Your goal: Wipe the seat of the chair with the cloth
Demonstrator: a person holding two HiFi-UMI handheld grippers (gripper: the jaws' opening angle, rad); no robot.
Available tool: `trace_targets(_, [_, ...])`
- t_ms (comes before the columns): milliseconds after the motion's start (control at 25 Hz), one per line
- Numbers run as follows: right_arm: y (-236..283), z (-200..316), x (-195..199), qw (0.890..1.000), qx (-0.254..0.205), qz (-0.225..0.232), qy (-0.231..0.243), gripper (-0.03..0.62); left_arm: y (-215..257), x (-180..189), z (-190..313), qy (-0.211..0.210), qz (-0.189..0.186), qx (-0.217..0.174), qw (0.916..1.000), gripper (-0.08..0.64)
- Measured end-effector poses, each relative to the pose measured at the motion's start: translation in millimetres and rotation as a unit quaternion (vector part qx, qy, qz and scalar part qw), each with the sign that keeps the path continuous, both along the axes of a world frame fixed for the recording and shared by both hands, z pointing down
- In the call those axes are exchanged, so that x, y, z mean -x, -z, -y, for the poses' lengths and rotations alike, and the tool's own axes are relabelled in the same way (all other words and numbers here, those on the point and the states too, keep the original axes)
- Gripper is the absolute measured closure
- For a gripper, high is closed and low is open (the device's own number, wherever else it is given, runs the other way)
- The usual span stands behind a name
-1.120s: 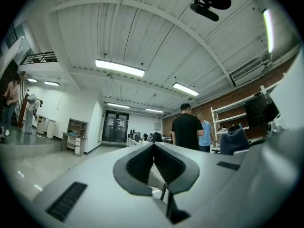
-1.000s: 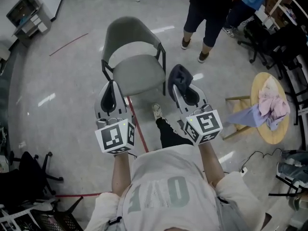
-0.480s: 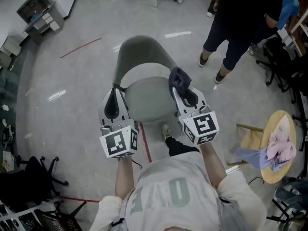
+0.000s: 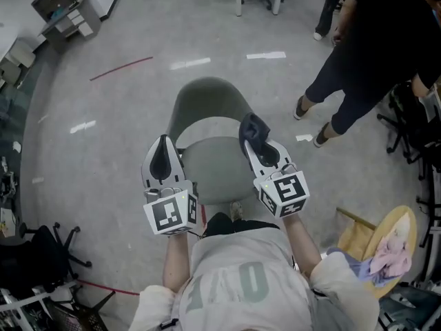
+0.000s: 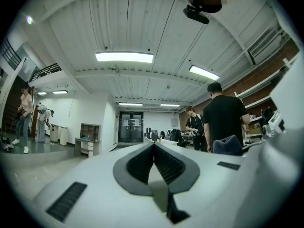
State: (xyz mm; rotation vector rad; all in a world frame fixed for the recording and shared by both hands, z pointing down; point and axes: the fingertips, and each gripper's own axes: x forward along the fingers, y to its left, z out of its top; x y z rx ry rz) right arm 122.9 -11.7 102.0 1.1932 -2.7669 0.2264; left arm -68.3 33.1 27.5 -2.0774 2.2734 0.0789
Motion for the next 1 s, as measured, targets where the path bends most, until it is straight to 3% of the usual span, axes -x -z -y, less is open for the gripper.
trace_targets(320, [5.2,20.3,38.9,1.0,0.002,0.004,0.006,0.543,9.7,32.1,37.1,-0.01,-0.002,-0.012,0.9999,0.545])
trace_targets(600, [19.1,32.4,36.0,1.0,-0.014,0.012,-0.006,0.543,26.7,27.1,57.1,-0.028,0.002,-0.036,0.9989,0.545])
trace_targets(1000, [23.0,49.3,48.6,0.999,-0.016,0.027,-0.014,0.543,16.8,34.9,68.9,-0.041,0.011,-0.024,0.9988,0.545])
